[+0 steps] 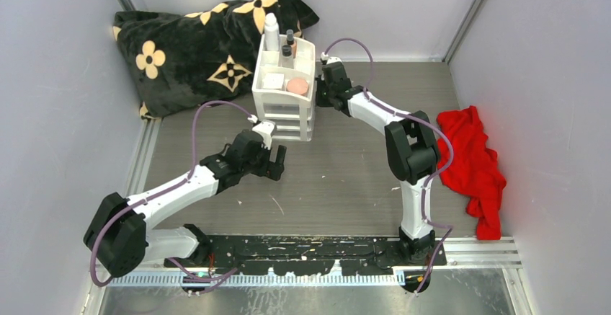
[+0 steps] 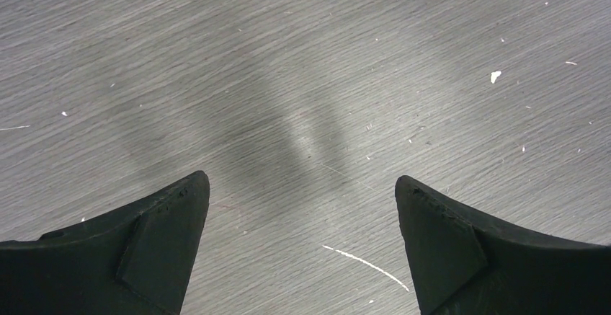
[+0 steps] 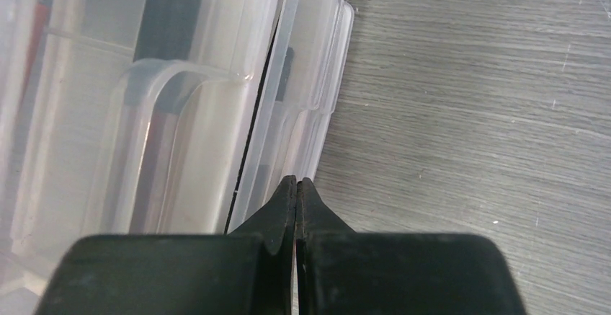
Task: Organize the makeup
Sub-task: Close the drawer in the storage box, then reset both arms
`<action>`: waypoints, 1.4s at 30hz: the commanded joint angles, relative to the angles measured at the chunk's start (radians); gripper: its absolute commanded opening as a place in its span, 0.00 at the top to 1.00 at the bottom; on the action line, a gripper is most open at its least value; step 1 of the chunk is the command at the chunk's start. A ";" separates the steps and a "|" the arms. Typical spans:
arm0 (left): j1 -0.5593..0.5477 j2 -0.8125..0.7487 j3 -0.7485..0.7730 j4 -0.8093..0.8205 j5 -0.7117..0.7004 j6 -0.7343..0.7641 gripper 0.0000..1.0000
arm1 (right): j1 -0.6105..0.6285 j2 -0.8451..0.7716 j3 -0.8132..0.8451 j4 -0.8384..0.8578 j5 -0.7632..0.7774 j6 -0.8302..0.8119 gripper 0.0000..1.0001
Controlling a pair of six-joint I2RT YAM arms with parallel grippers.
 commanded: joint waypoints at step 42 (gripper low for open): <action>0.537 -0.183 -0.409 0.709 -0.134 0.284 0.00 | -0.367 -0.959 -1.088 0.483 0.039 -0.262 0.00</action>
